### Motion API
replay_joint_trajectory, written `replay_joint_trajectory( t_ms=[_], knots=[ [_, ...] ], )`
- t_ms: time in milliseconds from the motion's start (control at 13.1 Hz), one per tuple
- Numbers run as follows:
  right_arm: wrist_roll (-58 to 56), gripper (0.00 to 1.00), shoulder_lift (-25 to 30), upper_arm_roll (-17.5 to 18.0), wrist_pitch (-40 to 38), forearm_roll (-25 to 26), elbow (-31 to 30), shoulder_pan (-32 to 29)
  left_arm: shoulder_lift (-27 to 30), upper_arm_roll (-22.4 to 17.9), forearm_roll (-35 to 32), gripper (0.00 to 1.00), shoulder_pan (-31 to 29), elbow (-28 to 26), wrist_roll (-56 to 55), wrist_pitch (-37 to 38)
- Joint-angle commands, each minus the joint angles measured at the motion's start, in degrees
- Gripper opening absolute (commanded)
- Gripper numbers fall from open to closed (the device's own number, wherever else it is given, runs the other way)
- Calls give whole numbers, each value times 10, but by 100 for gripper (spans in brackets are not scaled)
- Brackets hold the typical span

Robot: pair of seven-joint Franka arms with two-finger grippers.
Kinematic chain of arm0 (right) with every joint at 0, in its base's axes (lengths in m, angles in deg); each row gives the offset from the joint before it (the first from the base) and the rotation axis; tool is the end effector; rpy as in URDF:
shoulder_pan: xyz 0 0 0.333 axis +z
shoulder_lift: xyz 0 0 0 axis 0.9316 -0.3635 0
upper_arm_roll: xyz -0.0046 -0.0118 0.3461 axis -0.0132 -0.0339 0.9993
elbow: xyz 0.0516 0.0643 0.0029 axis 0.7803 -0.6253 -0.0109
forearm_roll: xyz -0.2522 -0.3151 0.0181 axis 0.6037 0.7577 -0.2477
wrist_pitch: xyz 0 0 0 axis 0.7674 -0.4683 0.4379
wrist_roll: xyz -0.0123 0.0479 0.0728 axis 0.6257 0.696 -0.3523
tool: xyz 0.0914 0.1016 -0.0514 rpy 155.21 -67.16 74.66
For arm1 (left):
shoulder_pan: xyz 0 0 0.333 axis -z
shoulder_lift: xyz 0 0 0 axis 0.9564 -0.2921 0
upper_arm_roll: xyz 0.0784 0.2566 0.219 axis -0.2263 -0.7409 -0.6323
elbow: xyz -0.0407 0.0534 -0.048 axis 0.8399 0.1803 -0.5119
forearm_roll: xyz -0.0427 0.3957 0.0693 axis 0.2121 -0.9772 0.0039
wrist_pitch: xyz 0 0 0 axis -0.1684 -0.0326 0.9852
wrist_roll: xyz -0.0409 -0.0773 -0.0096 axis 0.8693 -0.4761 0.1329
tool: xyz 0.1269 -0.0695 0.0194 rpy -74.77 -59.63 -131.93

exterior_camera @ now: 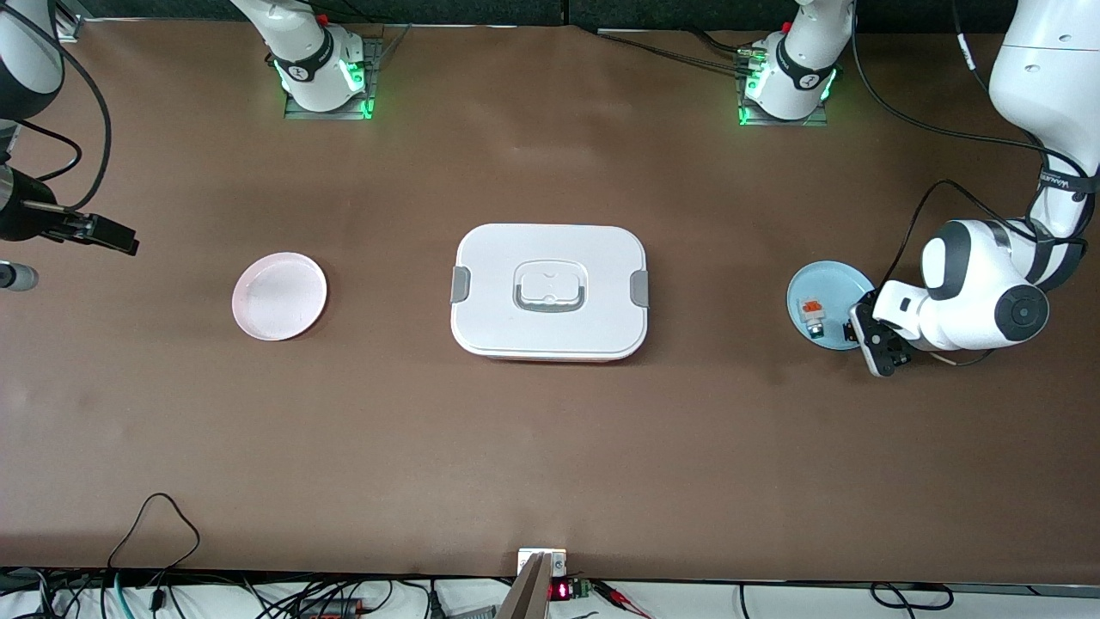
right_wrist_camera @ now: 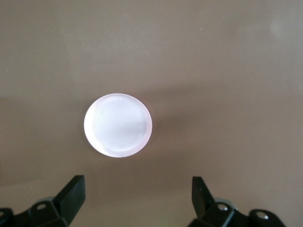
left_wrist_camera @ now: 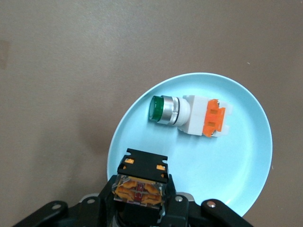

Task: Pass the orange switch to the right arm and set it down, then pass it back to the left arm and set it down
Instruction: 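Carry the switch to the blue plate while the right gripper withdraws, then lower the switch onto the blue plate and open the left gripper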

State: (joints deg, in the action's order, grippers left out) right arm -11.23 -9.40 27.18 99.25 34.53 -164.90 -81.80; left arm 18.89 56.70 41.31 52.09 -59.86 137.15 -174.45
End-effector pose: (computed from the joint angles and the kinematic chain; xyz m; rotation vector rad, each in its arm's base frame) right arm 0.5979 -0.0576 0.5357 3.0239 -0.2473 -0.1616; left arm 0.6207 0.0737 0.1842 2.4436 -1.6748 -0.2303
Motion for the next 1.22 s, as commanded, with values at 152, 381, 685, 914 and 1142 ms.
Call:
replay_joint_trajectory(
  t_ms=[152,381,685,914,1142],
  knots=[
    [-4,100,5,-197,-20,-13,47,185,25,-1,-14,27,-1,-36,-19,-9],
    [-47,100,2,-163,-22,-22,45,134,24,0,-14,100,-2,-40,-28,-7],
    [-66,100,-7,-127,-15,-24,47,95,32,0,-14,100,-1,-38,-55,-1],
    [-69,100,-8,-130,5,-93,46,94,66,4,-13,100,0,24,-115,95],
    [-71,100,0,-130,-2,-91,33,97,112,16,19,100,1,64,-259,121]
  ],
)
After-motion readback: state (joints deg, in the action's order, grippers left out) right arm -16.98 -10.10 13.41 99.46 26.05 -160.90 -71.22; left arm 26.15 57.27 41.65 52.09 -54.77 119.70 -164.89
